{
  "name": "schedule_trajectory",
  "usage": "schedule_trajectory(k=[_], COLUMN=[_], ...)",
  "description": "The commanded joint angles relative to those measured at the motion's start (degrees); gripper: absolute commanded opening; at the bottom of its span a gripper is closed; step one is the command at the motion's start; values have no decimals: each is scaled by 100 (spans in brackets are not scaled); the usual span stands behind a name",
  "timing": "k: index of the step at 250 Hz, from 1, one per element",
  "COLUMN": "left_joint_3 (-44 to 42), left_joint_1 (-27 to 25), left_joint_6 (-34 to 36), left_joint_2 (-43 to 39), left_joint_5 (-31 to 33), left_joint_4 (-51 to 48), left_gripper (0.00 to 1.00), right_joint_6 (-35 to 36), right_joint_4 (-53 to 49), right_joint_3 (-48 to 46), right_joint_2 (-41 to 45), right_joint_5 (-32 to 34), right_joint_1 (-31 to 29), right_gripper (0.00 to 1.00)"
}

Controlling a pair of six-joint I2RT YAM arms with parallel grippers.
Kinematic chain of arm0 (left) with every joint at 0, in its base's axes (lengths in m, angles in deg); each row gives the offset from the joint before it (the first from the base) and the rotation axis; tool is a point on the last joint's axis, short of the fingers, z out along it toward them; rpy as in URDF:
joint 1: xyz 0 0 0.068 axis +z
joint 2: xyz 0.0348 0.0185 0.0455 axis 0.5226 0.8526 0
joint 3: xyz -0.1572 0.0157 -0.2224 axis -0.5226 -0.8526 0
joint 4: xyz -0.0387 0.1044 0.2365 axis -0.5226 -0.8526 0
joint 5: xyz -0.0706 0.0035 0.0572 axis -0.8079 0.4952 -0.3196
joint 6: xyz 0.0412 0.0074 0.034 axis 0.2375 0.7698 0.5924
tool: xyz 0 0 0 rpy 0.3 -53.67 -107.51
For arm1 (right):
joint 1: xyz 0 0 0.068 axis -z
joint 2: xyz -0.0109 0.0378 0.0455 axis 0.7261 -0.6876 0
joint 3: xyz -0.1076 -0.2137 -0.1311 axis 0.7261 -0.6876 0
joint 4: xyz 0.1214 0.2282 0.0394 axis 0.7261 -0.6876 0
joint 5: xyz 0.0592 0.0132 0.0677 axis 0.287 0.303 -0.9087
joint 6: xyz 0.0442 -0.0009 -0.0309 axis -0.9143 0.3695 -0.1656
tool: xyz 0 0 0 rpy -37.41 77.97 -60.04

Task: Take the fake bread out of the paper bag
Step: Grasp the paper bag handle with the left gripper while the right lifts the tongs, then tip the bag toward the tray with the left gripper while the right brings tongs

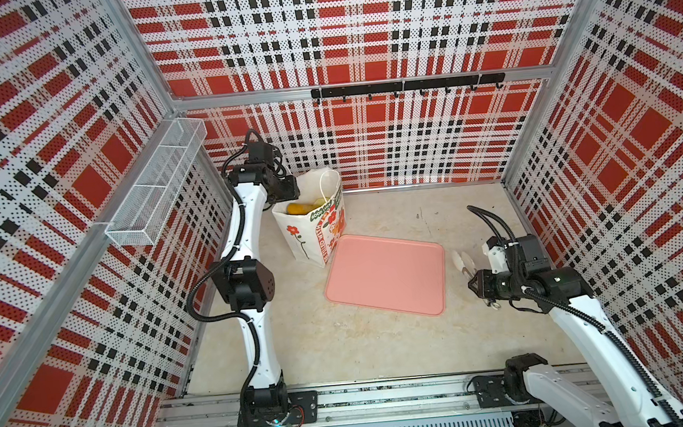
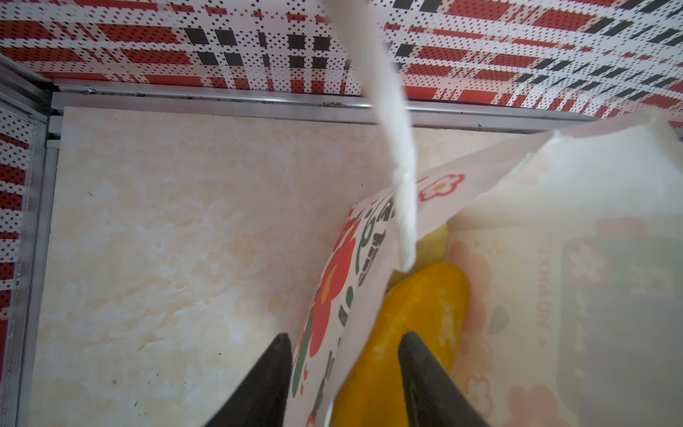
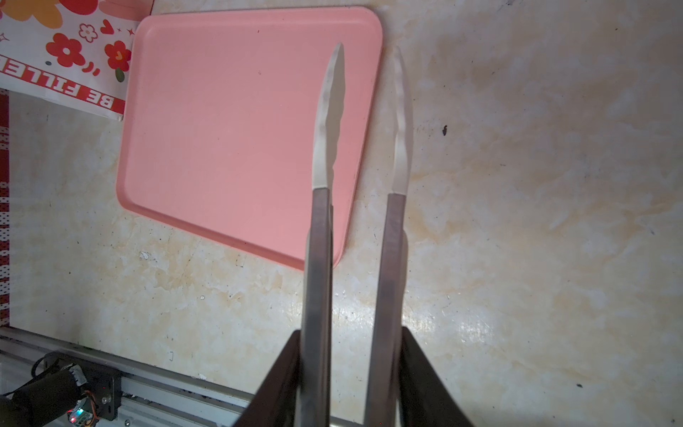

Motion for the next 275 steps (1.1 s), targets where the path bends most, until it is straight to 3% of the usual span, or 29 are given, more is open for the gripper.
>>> schedule_trajectory(k=[1, 21, 57, 93, 170, 210, 275], left_joint_3=[71, 44, 76, 79, -706, -1212, -1275], left_joint_1=[-97, -133, -187, -159, 112, 8, -65], left_joint_6=[90, 100, 107, 99, 564, 1502, 1981], left_joint_2=[106, 141, 96, -9, -1013, -1534, -1583], left_joint_5=[35, 123, 333, 670, 1969, 3135, 3337], left_joint_4=[0, -50, -52, -43, 754, 1476, 1954], left_gripper=[46, 35, 24, 0, 0, 0, 0], right_joint_6=[-43, -53, -45, -54, -28, -42, -244], right_joint_4=[238, 273, 258, 254, 485, 714, 1000], right_joint_3=[-13, -29, -16, -6, 314, 615, 853], right_joint_2=[50, 77, 65, 111, -355, -624, -1018], right_joint_5=[91, 137, 124, 123, -387, -299, -356], right_joint_1=[25, 25, 25, 25, 16, -300, -794], right_gripper=[39, 39, 39, 39, 38, 38, 37])
